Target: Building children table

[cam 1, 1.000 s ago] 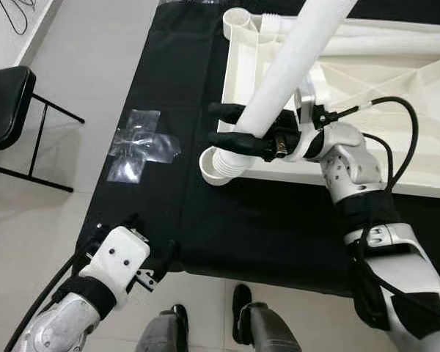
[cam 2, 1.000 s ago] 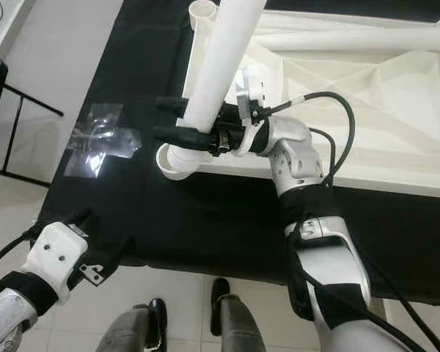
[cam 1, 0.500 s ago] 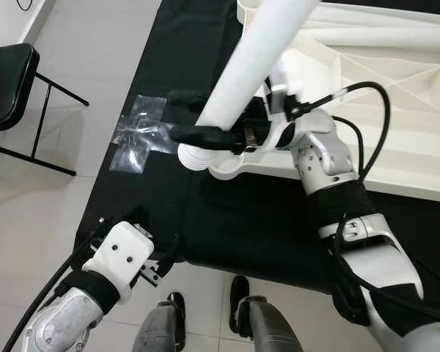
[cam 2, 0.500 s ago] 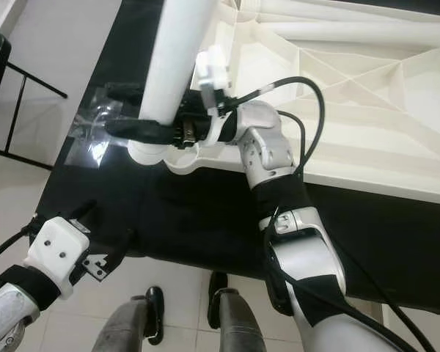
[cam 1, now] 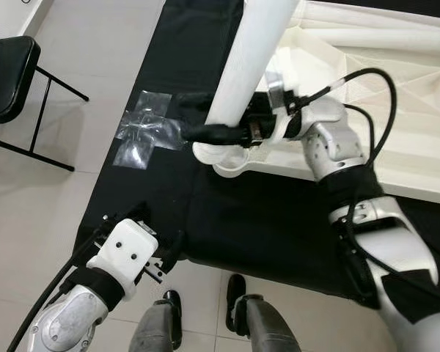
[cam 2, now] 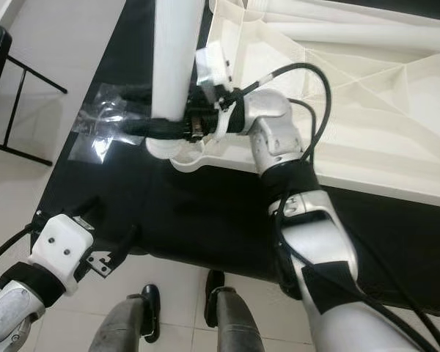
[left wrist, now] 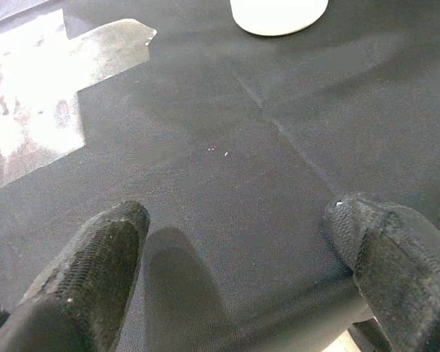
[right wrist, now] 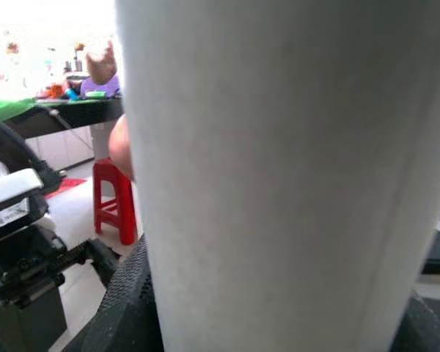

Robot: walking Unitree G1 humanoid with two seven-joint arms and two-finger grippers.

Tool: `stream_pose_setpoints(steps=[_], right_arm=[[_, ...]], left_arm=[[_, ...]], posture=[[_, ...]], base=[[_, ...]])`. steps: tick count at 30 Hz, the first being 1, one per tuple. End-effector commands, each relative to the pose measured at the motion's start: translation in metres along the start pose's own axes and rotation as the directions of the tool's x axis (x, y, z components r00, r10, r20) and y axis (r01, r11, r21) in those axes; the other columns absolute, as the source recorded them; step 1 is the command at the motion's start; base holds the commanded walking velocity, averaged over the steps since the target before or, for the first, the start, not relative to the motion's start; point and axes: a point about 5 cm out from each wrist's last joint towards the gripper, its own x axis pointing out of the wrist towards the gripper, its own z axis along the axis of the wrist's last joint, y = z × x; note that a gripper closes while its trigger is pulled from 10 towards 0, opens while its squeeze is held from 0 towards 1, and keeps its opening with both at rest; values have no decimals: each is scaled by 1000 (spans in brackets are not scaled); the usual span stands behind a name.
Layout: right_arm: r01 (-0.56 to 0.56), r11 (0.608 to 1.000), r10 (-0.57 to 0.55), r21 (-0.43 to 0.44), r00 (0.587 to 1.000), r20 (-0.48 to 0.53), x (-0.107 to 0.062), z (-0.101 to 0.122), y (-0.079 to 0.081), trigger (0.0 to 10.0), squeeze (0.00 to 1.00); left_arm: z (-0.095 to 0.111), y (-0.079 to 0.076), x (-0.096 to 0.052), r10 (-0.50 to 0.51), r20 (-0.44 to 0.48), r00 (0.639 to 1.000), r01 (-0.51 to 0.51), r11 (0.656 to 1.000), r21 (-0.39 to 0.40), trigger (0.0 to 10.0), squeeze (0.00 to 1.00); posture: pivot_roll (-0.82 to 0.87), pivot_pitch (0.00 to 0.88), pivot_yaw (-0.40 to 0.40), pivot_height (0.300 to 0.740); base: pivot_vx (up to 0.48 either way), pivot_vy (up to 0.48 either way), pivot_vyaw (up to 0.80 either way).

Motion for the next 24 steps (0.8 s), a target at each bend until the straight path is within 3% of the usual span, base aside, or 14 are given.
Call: stream_pose_setpoints(steps=[1,8,24], right_arm=[[-14,999,15,33,1000,-6,-3,-5,2,10000,0],[-104,991,107,87,994,-27,-10,-8,9,10000,0],[-135,988,145,69,973,-180,-3,-21,8,10000,0]], left_arm=[[-23,-10,-1,-40,-125,991,36,999,-35,10000,0],[-23,-10,-2,-41,-129,991,37,999,-31,10000,0],[-21,-11,-1,-40,-123,992,37,999,-22,10000,0]], posture=[[167,492,-60,740],[168,497,-57,740],[169,485,-64,740]], base=[[0,0,0],[0,0,0],[0,0,0]])
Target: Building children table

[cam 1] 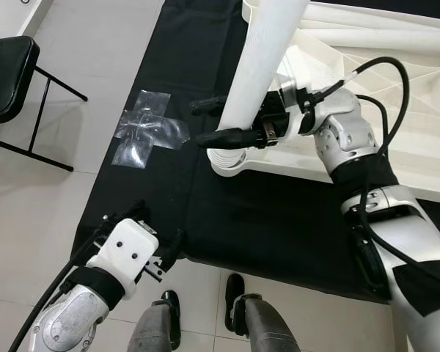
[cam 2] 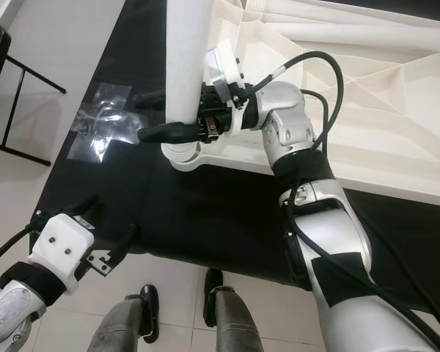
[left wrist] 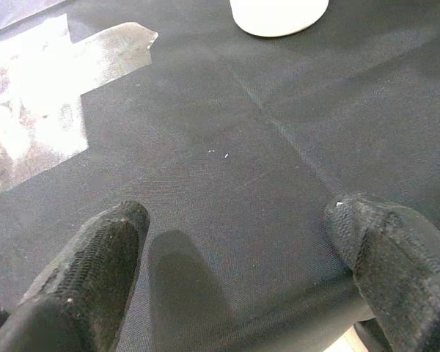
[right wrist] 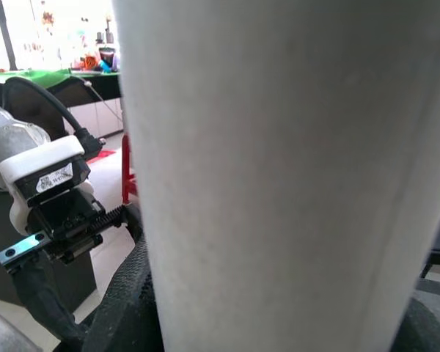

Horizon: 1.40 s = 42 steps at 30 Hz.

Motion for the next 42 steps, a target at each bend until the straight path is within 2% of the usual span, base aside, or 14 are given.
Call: stream_pose_setpoints(steps=[1,9,18,36,40,42], right_arm=[[-30,997,36,72,997,-75,3,-21,7,10000,0],[-68,990,87,123,984,-154,2,-23,7,10000,0],[-58,989,80,134,983,-165,0,-22,5,10000,0],[-81,980,107,184,984,-140,-10,-17,10,10000,0],[-116,976,147,183,975,-167,-7,-20,14,10000,0],[-190,974,217,125,940,-262,-1,-22,19,10000,0]], left_arm=[[-21,-12,-1,-58,-118,991,54,998,-41,10000,0],[-21,-13,-1,-58,-116,992,54,998,-36,10000,0],[-21,-12,-2,-54,-118,992,51,998,-34,10000,0],[-21,-11,-3,-54,-126,991,52,998,-22,10000,0],[-21,-11,-2,-54,-126,991,52,998,-20,10000,0],[-21,-10,-2,-54,-126,991,52,999,-17,10000,0]], posture=[[169,485,-64,740],[170,481,-67,740],[170,486,-70,740],[175,498,-65,740],[177,498,-61,740],[181,498,-60,740]], base=[[0,0,0],[0,0,0],[0,0,0],[0,0,0],[0,0,0],[0,0,0]])
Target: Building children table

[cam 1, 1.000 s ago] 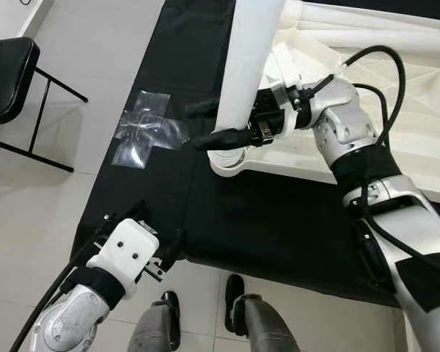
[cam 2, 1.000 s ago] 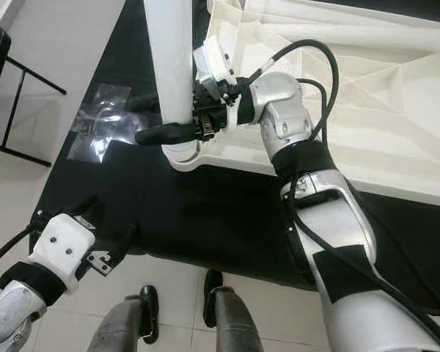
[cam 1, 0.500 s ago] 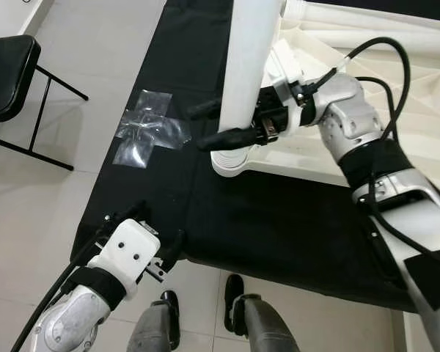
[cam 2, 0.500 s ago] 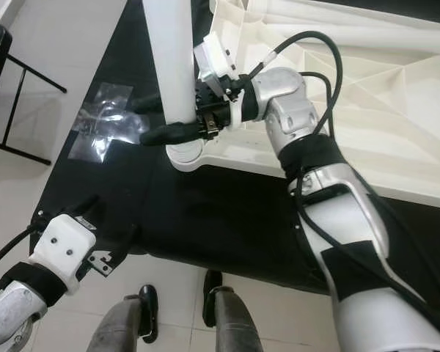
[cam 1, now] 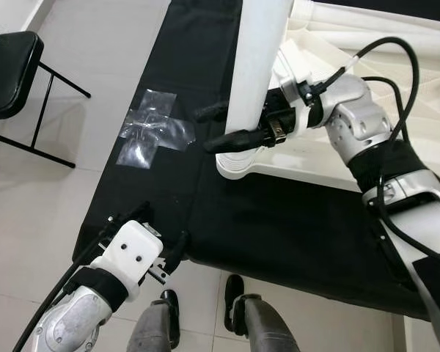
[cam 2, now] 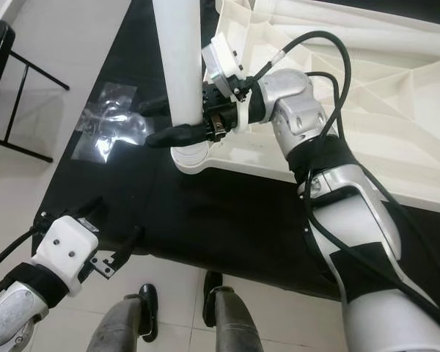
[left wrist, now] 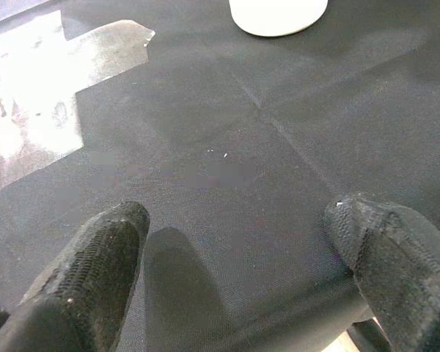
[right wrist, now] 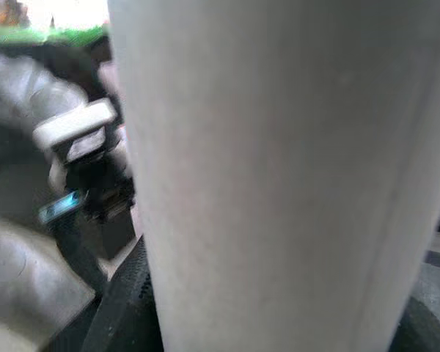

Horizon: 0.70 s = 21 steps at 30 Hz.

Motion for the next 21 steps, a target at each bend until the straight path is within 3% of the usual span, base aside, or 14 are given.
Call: stream_pose_setpoints(steps=[1,4,12,17,21], right_arm=[[-85,993,95,83,988,-119,9,-31,15,10000,0],[-116,993,121,38,978,-168,12,-29,14,10000,0],[-145,989,144,7,977,-155,16,-20,14,10000,0],[-138,990,139,24,985,-99,17,-16,13,10000,0],[-56,997,54,58,998,30,17,-11,1,10000,0]], left_arm=[[-23,-7,-2,-39,-132,990,37,999,-20,10000,0],[-23,-7,-2,-38,-132,990,36,999,-20,10000,0],[-23,-8,-2,-37,-133,990,34,999,-21,10000,0],[-24,-8,-2,-34,-133,991,32,999,-21,10000,0],[-24,-9,-1,-35,-130,991,32,999,-22,10000,0]], posture=[[181,498,-60,740],[181,498,-60,740],[176,496,-66,740],[173,494,-68,740],[173,494,-68,740]], base=[[0,0,0],[0,0,0],[0,0,0],[0,0,0],[0,0,0]])
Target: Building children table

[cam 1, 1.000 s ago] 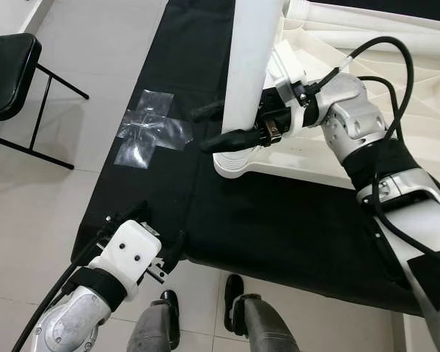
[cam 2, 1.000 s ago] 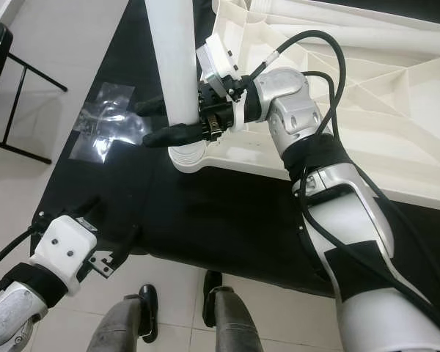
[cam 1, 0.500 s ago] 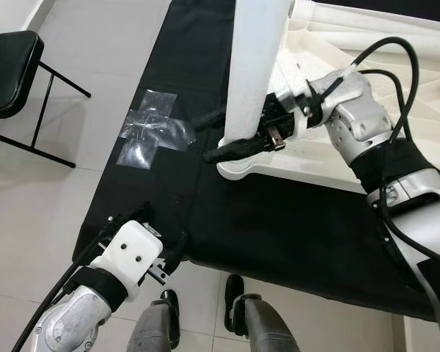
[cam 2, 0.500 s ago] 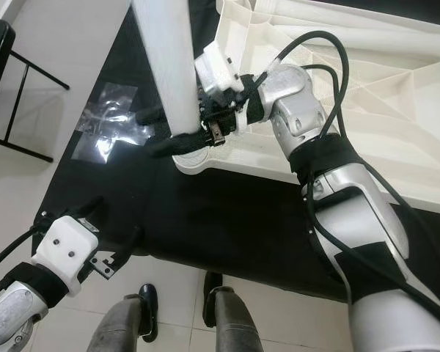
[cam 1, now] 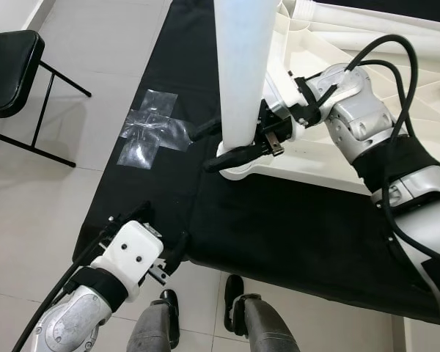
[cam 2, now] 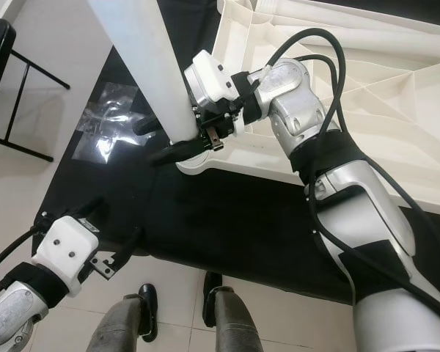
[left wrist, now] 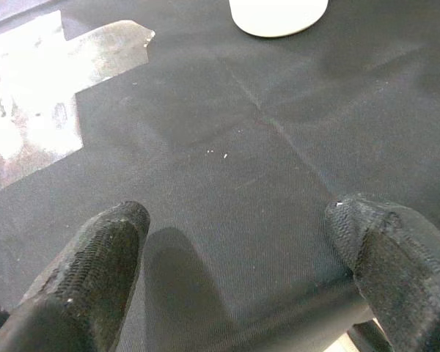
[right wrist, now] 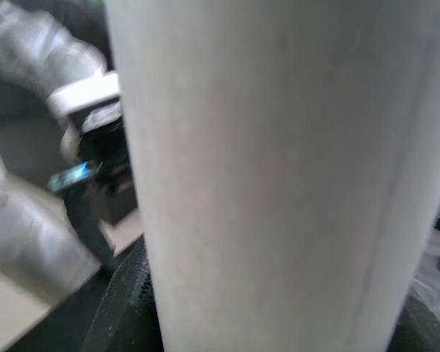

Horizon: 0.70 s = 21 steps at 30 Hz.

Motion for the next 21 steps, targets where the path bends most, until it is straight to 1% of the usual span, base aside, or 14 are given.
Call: stream_pose_setpoints(steps=[1,3,4,5,6,7,8,9,11,17,19,20,21], right_arm=[[-4,995,-2,102,998,56,9,-17,1,10000,0],[-4,995,-2,102,998,56,9,-17,1,10000,0],[27,992,-36,124,997,75,9,-19,-1,10000,0],[27,992,-36,124,997,75,9,-19,-1,10000,0],[64,987,-77,150,993,85,9,-24,-1,10000,0],[64,987,-77,150,993,85,9,-24,-1,10000,0],[97,981,-113,167,989,92,9,-29,0,10000,0],[97,981,-113,167,989,92,9,-29,0,10000,0],[128,975,-147,182,984,99,9,-35,5,10000,0],[149,971,-173,188,977,124,7,-41,13,10000,0],[149,971,-173,188,977,124,7,-41,13,10000,0],[151,975,-174,161,976,134,6,-43,17,10000,0],[151,975,-174,161,976,134,6,-43,17,10000,0]], left_arm=[[-23,-9,-1,-36,-126,991,34,999,-22,10000,0],[-23,-9,-1,-36,-126,991,34,999,-22,10000,0],[-23,-9,-1,-36,-126,991,34,999,-22,10000,0],[-23,-9,-1,-36,-126,991,34,999,-22,10000,0],[-23,-9,0,-37,-126,991,34,999,-22,10000,0],[-23,-9,0,-37,-126,991,34,999,-22,10000,0],[-23,-8,0,-37,-126,991,34,999,-22,10000,0],[-23,-8,0,-37,-126,991,34,999,-22,10000,0],[-24,-8,0,-38,-126,991,36,999,-21,10000,0],[-23,-8,1,-41,-123,992,39,999,-18,10000,0],[-23,-8,1,-41,-123,992,39,999,-18,10000,0],[-23,-8,2,-45,-121,992,43,999,-15,10000,0],[-23,-8,2,-45,-121,992,43,999,-15,10000,0]], posture=[[173,494,-68,740],[173,494,-68,740],[173,494,-68,740],[173,494,-68,740],[167,492,-67,740],[167,492,-67,740],[165,492,-65,740],[165,492,-65,740],[165,492,-62,740],[165,488,-57,740],[165,488,-57,740],[166,486,-54,740],[166,486,-54,740]], base=[[0,0,0],[0,0,0],[0,0,0],[0,0,0],[0,0,0],[0,0,0],[0,0,0],[0,0,0],[0,0,0],[0,0,0],[0,0,0],[0,0,0],[0,0,0]])
